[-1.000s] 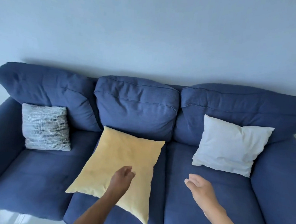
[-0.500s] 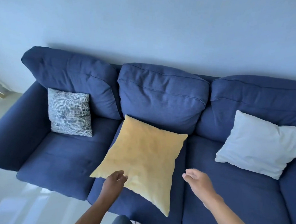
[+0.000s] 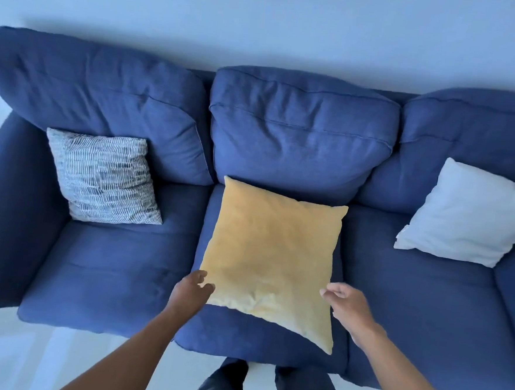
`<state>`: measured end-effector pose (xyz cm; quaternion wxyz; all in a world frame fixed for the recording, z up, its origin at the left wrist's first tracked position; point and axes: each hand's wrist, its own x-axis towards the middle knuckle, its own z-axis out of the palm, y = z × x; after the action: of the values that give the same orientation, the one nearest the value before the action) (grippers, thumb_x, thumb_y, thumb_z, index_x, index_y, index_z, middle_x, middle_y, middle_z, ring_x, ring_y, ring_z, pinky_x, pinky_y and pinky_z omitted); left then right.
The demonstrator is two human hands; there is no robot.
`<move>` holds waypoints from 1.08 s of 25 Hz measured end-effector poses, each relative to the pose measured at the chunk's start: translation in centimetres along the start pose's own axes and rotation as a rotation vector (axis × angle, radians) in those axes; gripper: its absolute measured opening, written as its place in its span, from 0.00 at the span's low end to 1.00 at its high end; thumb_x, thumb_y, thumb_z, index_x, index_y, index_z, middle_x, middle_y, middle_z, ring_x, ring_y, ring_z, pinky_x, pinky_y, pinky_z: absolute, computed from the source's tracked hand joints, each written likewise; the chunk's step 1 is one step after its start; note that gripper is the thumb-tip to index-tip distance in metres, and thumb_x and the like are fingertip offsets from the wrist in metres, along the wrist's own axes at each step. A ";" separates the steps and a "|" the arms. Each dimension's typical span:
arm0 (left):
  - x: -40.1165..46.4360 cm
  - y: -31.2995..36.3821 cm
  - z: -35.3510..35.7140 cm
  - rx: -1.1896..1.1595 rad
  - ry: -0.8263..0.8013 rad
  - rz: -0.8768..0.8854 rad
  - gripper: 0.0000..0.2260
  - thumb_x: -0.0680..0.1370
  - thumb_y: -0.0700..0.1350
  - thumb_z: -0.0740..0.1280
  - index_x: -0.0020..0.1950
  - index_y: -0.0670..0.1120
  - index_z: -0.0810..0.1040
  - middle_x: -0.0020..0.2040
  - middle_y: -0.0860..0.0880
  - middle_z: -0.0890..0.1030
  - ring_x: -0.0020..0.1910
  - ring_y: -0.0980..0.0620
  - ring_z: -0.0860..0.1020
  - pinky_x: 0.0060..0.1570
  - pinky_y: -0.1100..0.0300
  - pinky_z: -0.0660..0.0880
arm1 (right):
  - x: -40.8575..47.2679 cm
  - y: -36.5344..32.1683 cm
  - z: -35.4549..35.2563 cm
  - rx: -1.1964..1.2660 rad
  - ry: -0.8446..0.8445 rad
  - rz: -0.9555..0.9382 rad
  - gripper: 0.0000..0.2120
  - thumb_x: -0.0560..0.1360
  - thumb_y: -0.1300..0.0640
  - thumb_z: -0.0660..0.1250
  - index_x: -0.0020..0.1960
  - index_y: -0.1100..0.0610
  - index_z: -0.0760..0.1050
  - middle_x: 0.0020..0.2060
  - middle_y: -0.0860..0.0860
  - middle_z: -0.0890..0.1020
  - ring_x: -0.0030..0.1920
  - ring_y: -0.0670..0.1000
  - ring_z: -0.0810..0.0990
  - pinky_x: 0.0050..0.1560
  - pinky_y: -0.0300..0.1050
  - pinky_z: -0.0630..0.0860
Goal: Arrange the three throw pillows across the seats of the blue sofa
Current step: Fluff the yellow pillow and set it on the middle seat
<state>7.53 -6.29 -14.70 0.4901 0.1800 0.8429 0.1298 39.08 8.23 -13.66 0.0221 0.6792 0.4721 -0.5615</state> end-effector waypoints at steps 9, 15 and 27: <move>7.9 -3.1 2.4 0.236 0.023 -0.109 0.29 0.75 0.50 0.72 0.75 0.46 0.70 0.67 0.48 0.80 0.60 0.44 0.77 0.51 0.54 0.69 | 8.5 4.5 3.6 -0.203 -0.006 0.232 0.38 0.71 0.44 0.75 0.75 0.57 0.66 0.68 0.52 0.77 0.67 0.57 0.77 0.63 0.49 0.74; 10.8 -2.8 3.8 0.292 -0.043 -0.099 0.16 0.73 0.54 0.73 0.56 0.46 0.80 0.49 0.47 0.85 0.53 0.42 0.83 0.47 0.51 0.79 | 10.1 7.0 3.8 0.135 -0.085 0.364 0.21 0.71 0.49 0.79 0.57 0.57 0.78 0.58 0.54 0.83 0.49 0.51 0.81 0.40 0.43 0.72; 6.9 13.9 -9.1 -0.325 0.239 0.256 0.20 0.73 0.52 0.76 0.45 0.35 0.78 0.38 0.44 0.78 0.37 0.48 0.75 0.40 0.53 0.73 | 6.2 -9.8 -7.3 0.533 0.037 0.039 0.15 0.74 0.47 0.74 0.53 0.57 0.85 0.55 0.60 0.87 0.51 0.59 0.86 0.60 0.58 0.80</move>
<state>-1.09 8.80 -10.14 0.3890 0.1876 0.8332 0.3452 37.52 21.54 -10.93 -0.1555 0.6802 0.2945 -0.6530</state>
